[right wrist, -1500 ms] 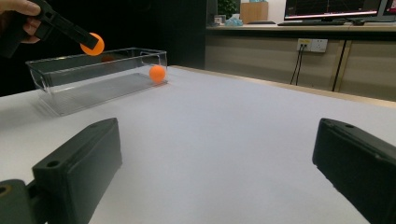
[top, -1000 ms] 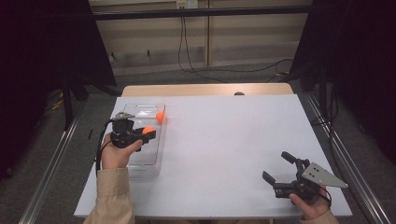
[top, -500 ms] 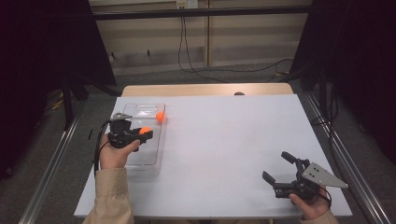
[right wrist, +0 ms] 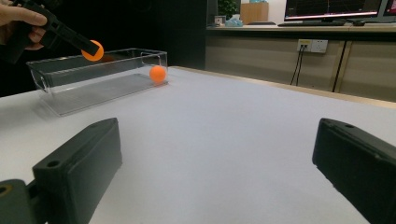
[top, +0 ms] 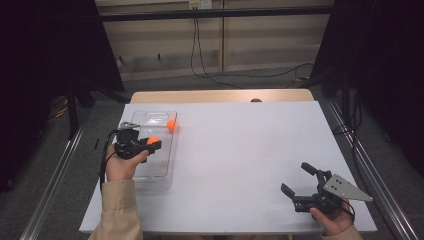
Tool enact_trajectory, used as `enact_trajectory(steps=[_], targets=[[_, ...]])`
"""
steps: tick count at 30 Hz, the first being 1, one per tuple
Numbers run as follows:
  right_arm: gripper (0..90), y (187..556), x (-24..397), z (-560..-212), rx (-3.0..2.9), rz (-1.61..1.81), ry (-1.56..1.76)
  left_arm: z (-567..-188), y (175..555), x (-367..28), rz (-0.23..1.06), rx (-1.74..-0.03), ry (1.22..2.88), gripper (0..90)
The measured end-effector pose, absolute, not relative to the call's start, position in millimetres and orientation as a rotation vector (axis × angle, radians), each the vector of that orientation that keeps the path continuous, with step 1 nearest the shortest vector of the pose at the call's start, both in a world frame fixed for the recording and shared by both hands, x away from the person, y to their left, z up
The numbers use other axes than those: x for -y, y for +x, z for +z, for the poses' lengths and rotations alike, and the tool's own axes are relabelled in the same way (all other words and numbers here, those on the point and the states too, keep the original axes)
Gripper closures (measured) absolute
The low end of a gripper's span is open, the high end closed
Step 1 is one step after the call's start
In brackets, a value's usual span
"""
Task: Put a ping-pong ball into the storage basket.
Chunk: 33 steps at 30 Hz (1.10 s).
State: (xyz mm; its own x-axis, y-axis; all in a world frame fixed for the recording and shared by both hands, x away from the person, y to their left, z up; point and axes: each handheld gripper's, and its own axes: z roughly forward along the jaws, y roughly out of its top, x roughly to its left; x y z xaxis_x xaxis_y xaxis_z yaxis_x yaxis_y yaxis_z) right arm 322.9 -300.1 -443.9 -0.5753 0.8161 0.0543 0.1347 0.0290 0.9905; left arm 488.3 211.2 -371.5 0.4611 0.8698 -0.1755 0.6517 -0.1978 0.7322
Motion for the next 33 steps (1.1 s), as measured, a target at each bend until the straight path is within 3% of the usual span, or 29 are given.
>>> enact_trajectory(steps=[33], targets=[[1.2, 323.0, 299.7, -443.9, -1.758, 1.596, 0.965, -383.4, 493.3, -217.2, 0.389, -1.313, 1.942, 50.9]])
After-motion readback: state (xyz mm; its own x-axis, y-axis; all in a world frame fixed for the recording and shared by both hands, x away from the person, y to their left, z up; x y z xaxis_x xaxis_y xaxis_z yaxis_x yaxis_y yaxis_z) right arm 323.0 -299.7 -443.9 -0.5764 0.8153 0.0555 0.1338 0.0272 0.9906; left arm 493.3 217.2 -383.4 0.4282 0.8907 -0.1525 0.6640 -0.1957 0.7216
